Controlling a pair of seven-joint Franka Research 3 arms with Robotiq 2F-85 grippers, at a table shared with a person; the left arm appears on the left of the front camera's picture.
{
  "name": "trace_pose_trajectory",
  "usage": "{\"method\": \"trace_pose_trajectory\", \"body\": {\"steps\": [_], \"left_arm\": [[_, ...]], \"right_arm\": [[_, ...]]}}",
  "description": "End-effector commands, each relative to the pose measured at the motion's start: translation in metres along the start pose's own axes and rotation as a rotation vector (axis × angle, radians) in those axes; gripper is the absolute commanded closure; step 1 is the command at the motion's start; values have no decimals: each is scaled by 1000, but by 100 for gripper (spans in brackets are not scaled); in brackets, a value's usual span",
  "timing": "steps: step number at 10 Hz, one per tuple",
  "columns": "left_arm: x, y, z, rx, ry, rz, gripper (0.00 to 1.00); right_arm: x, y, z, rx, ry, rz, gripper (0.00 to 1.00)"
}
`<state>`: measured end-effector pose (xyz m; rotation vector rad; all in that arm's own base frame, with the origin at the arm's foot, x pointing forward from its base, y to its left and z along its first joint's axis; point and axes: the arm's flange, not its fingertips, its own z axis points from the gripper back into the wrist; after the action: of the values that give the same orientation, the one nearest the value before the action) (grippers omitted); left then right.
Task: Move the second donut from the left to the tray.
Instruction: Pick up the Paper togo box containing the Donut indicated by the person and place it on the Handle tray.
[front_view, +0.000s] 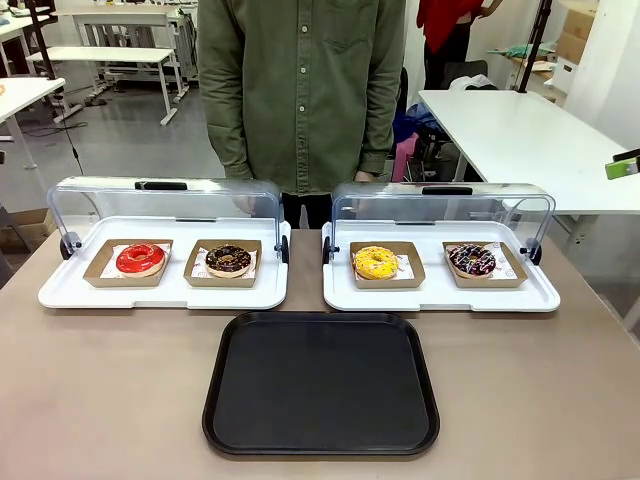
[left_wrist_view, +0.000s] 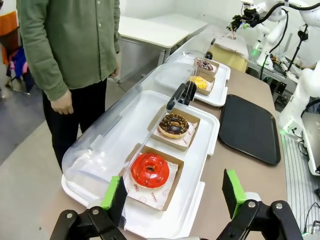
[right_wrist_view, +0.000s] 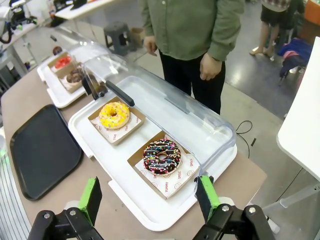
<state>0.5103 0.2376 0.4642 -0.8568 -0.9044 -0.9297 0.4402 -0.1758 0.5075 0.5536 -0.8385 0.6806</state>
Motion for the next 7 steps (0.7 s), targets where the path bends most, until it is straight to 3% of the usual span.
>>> {"method": "trace_pose_trajectory", "body": {"steps": [1, 7], "left_arm": [[1, -4, -1, 23, 23, -13, 0], [0, 0, 0, 0, 0, 0, 0]], "right_arm": [[1, 5, 0, 2, -11, -8, 0], [1, 5, 0, 2, -11, -8, 0]]}}
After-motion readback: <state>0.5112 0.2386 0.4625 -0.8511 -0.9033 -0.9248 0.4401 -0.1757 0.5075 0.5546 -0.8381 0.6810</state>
